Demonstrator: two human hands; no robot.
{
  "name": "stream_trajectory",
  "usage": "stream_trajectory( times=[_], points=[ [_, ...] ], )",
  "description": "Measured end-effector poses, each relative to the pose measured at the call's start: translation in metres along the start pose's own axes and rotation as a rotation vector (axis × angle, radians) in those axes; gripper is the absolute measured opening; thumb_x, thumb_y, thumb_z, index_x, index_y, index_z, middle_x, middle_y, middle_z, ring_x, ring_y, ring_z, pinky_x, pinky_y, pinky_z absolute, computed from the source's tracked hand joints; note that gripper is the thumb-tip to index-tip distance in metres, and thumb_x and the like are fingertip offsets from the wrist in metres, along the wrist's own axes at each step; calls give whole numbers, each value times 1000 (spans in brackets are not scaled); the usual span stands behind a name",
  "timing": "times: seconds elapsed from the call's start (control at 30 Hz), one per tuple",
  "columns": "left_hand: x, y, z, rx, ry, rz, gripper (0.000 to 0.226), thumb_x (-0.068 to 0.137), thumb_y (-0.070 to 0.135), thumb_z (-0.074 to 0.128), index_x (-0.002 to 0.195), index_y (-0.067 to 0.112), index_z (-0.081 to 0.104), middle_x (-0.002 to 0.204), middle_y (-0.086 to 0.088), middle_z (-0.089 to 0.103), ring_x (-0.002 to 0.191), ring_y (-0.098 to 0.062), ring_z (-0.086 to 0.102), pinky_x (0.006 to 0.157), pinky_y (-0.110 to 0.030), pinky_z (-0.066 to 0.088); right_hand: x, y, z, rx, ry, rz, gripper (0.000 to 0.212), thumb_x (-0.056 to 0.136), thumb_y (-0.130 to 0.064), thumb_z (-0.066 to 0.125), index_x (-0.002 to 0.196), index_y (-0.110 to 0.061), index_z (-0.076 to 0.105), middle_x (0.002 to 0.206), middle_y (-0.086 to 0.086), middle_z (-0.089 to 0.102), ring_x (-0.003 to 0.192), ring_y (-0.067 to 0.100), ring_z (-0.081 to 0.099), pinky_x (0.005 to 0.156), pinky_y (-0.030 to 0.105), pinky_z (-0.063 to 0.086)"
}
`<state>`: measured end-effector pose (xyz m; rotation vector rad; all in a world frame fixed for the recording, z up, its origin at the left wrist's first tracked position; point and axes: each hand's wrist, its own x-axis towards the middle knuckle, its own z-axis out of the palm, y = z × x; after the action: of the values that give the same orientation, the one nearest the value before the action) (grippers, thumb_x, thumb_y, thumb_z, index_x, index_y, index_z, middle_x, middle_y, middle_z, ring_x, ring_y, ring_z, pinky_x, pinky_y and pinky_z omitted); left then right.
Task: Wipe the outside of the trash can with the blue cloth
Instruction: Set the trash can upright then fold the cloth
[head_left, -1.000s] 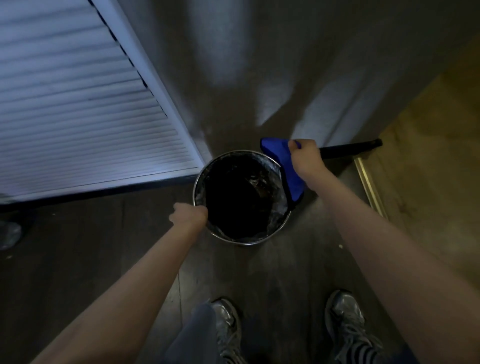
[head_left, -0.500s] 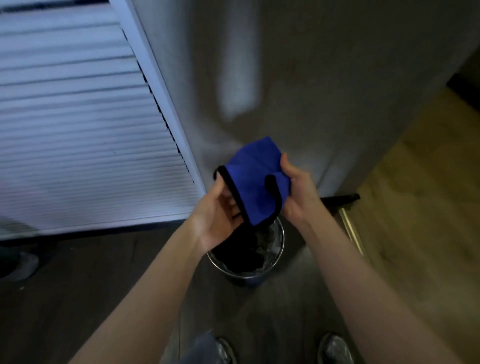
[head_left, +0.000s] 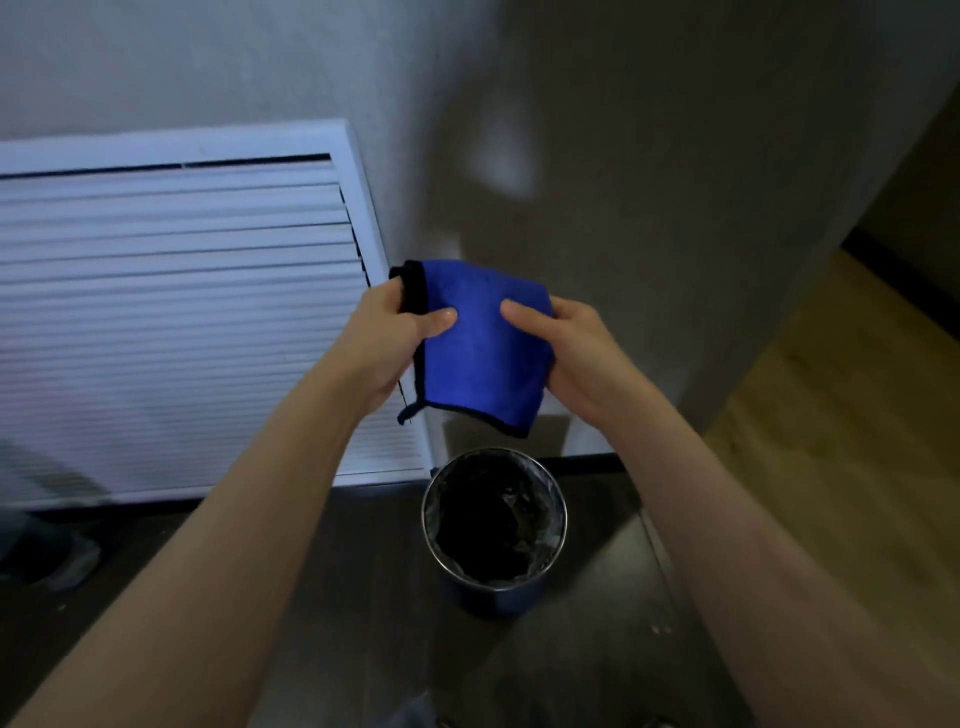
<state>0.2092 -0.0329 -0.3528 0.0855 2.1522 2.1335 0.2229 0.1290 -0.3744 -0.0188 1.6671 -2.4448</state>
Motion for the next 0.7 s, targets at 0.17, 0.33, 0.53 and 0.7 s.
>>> stream_trajectory(
  times=[0.17, 0.33, 0.53, 0.7],
  points=[
    [-4, 21, -16, 142, 40, 131, 27, 80, -4, 62, 102, 12, 63, 87, 6, 67, 75, -3, 66, 66, -16, 54, -7, -20, 6, -193, -110, 3, 44, 81, 14, 53, 115, -14, 54, 101, 5, 63, 90, 18, 63, 83, 34, 54],
    [-14, 38, -27, 62, 92, 197, 24, 78, -1, 67, 90, 19, 67, 86, 5, 70, 69, 2, 70, 67, -14, 56, -9, -33, 11, -107, -135, 76, 15, 88, -12, 56, 101, -14, 65, 98, 2, 68, 89, 15, 65, 78, 26, 55],
    [-29, 51, -34, -40, 86, 199, 18, 82, 3, 63, 87, 20, 69, 73, 14, 76, 74, 0, 71, 70, -14, 56, -15, -46, 25, -190, -31, 16, 23, 87, -27, 60, 101, -10, 67, 96, 3, 69, 82, 14, 66, 71, 25, 53],
    [-41, 61, -40, 25, 198, 281, 17, 78, 5, 69, 80, 22, 70, 64, 19, 73, 66, 5, 69, 63, -10, 53, -28, -58, 39, -336, 147, -293, 8, 86, -17, 61, 87, -19, 69, 84, -5, 71, 74, -1, 67, 63, 9, 51]
  ],
)
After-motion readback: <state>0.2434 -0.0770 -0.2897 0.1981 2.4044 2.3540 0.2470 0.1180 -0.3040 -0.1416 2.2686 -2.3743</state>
